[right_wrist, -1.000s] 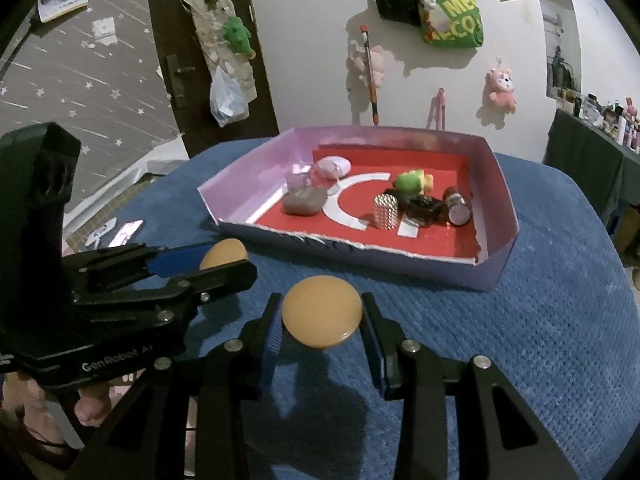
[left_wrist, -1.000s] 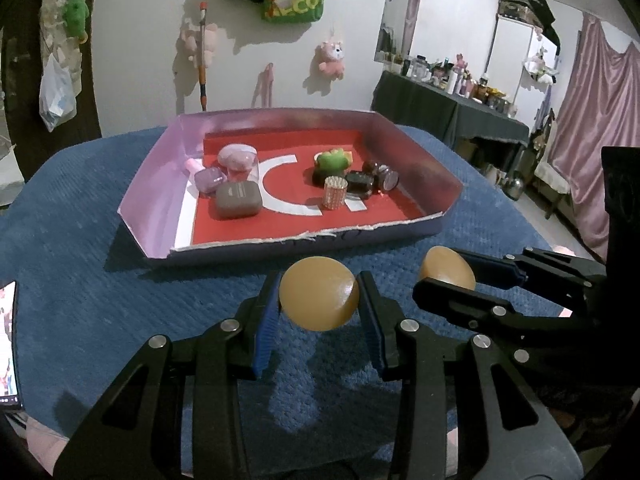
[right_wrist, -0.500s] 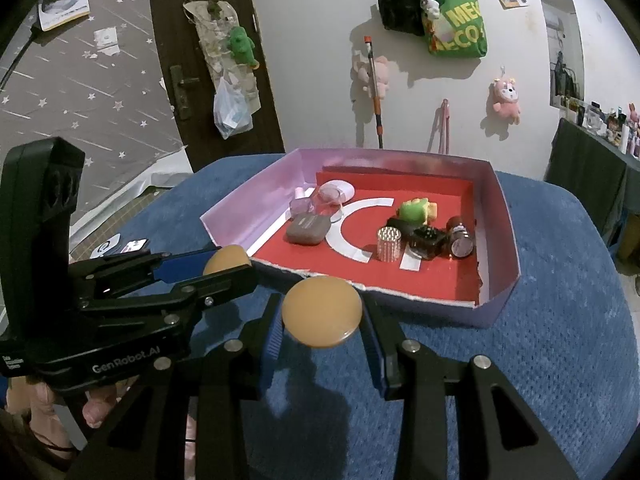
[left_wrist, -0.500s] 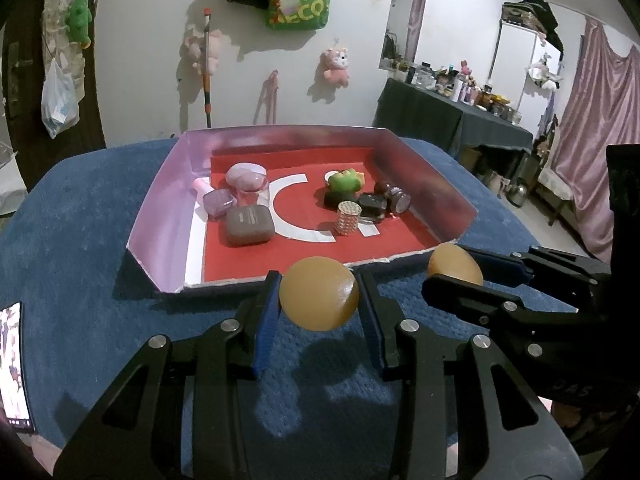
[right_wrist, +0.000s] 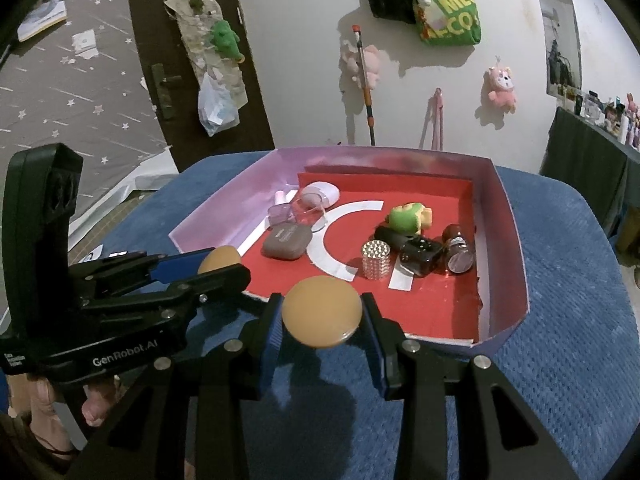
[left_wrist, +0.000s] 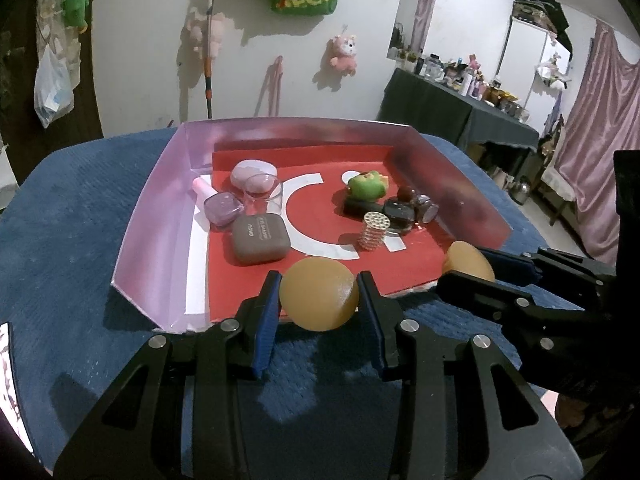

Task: Organize rigid objects
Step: 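Carry the sponge with the right gripper while the left gripper carries its sponge into the box, then lower and release the sponge by the eyeshadow case while the left gripper releases its sponge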

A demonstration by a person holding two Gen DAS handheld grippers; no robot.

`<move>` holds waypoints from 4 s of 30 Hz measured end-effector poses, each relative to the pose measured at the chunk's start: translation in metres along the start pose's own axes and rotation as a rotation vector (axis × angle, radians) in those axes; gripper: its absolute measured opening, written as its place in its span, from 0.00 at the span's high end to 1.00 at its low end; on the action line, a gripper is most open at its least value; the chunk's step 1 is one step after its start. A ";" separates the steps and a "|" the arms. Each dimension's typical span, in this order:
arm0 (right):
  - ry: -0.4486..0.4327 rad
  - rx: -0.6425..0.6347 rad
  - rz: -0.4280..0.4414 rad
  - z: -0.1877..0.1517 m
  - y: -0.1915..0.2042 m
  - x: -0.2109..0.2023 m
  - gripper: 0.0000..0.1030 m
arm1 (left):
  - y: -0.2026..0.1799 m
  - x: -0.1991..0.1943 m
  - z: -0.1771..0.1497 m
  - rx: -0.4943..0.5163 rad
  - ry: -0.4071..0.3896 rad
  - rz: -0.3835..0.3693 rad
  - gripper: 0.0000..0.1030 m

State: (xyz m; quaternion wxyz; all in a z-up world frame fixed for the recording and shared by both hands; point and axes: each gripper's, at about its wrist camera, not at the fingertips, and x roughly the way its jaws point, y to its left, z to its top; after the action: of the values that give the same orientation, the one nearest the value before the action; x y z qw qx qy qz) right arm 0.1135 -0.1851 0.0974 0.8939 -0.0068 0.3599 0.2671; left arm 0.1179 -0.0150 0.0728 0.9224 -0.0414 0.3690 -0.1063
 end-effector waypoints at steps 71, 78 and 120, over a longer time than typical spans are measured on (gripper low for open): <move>0.139 0.060 -0.160 0.016 -0.041 0.092 0.61 | 0.041 0.080 0.019 -0.067 0.130 -0.006 0.65; 0.137 0.048 -0.167 0.015 -0.039 0.093 0.61 | 0.040 0.081 0.018 -0.072 0.127 0.003 0.65; 0.025 0.101 -0.161 0.015 -0.033 0.040 0.24 | 0.034 0.032 0.007 -0.070 0.000 0.119 0.12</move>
State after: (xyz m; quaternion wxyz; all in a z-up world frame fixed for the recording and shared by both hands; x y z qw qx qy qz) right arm 0.1631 -0.1908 0.0767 0.9071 0.0060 0.3824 0.1759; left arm 0.1512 0.0113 0.0512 0.9251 -0.0517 0.3743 -0.0384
